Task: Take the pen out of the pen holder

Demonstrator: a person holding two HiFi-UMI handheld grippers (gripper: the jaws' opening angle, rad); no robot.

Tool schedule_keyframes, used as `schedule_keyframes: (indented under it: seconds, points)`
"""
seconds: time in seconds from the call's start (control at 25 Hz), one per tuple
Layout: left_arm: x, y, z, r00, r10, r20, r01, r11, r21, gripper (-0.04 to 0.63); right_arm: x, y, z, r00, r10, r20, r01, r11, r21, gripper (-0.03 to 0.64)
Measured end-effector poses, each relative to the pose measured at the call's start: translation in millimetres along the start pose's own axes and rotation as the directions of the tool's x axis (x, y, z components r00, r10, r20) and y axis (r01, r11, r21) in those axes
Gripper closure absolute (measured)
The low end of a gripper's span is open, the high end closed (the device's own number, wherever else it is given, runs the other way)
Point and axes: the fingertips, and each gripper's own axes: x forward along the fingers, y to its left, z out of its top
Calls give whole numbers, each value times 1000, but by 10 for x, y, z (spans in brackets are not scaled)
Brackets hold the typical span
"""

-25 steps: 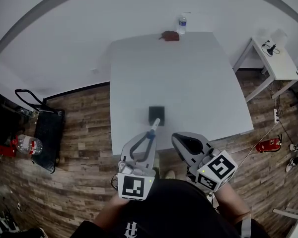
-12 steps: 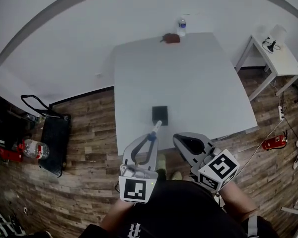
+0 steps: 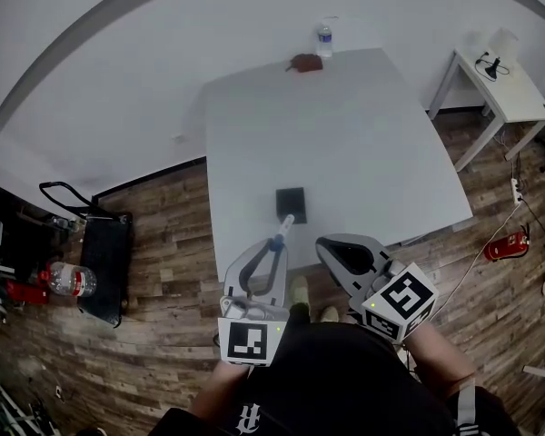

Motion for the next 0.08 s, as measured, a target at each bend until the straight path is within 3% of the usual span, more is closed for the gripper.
schedule_keyframes:
  seconds: [0.08]
  points:
    - [26,2,-13,1000,0,-2,0,1000,5,531,3,-24,-3,1000,-1,0,1,1000,-1,603]
